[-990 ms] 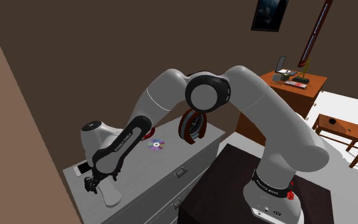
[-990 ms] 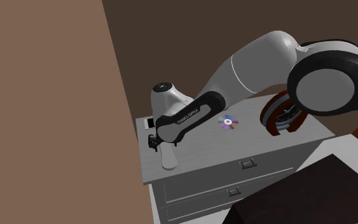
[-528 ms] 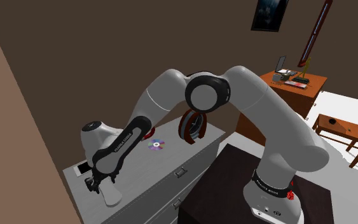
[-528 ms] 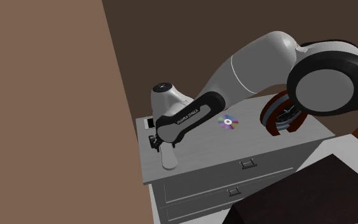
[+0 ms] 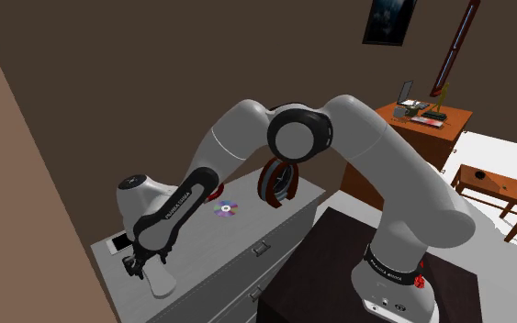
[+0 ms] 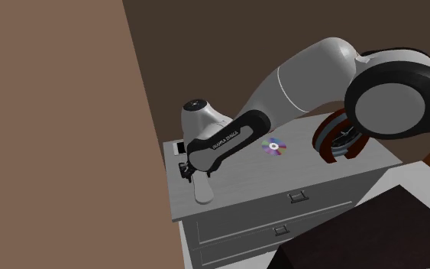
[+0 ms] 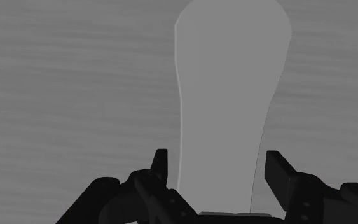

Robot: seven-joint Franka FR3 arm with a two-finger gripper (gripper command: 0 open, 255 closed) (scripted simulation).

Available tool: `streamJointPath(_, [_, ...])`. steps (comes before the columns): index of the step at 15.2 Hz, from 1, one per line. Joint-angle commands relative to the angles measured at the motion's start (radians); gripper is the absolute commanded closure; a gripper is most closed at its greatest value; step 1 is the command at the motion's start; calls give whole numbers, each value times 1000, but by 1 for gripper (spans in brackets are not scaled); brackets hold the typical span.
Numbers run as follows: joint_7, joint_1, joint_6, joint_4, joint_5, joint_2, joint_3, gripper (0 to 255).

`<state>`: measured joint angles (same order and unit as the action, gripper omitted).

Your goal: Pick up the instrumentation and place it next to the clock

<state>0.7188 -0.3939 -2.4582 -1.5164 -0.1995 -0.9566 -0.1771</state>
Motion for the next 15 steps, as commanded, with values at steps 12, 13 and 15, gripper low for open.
streamJointPath(12, [-6, 16, 76, -55, 16, 131, -20, 255])
streamJointPath(13, [-7, 17, 83, -58, 18, 141, -22, 255])
streamJointPath(15, [-8, 20, 98, -63, 21, 161, -26, 255])
